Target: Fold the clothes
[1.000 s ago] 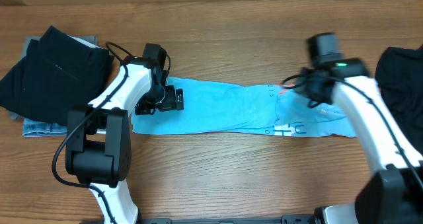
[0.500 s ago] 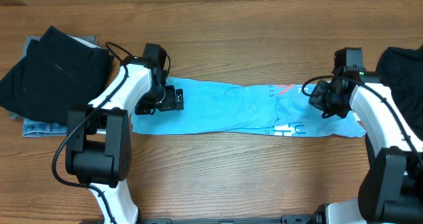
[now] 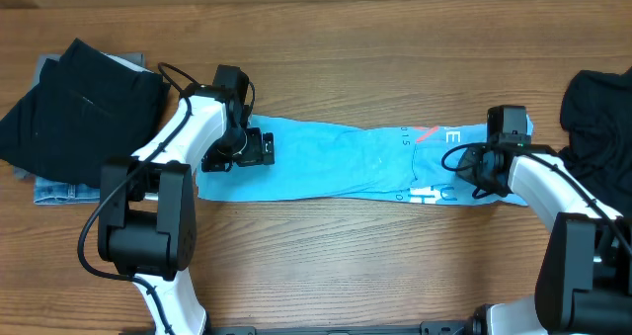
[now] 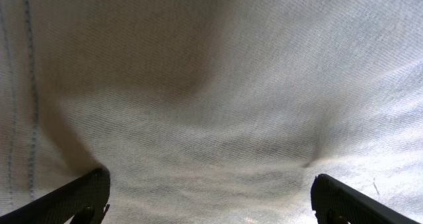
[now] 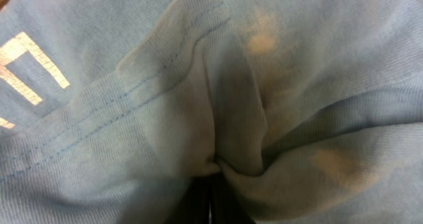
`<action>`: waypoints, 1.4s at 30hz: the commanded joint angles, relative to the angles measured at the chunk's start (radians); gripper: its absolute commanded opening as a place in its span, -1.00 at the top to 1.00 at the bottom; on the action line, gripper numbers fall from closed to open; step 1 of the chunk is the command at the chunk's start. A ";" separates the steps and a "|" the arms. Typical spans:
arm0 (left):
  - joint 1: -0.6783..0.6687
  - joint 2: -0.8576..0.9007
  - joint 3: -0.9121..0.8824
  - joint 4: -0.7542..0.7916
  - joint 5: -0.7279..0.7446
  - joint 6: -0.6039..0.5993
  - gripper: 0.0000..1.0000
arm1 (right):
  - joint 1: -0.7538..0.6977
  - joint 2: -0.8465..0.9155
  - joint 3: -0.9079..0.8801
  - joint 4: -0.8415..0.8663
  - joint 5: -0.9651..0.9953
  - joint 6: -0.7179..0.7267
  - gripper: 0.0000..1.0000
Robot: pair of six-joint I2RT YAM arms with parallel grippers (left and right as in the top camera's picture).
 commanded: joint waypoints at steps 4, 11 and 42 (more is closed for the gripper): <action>0.000 -0.021 -0.009 0.002 0.003 0.004 -1.00 | -0.002 -0.025 0.027 -0.050 0.017 -0.016 0.92; 0.000 -0.021 -0.009 0.002 0.003 0.004 -1.00 | -0.002 -0.145 0.237 -0.237 0.018 -0.016 0.83; 0.027 -0.023 0.336 -0.249 0.008 0.087 -1.00 | -0.004 -0.100 0.203 -0.264 0.060 -0.050 -1.00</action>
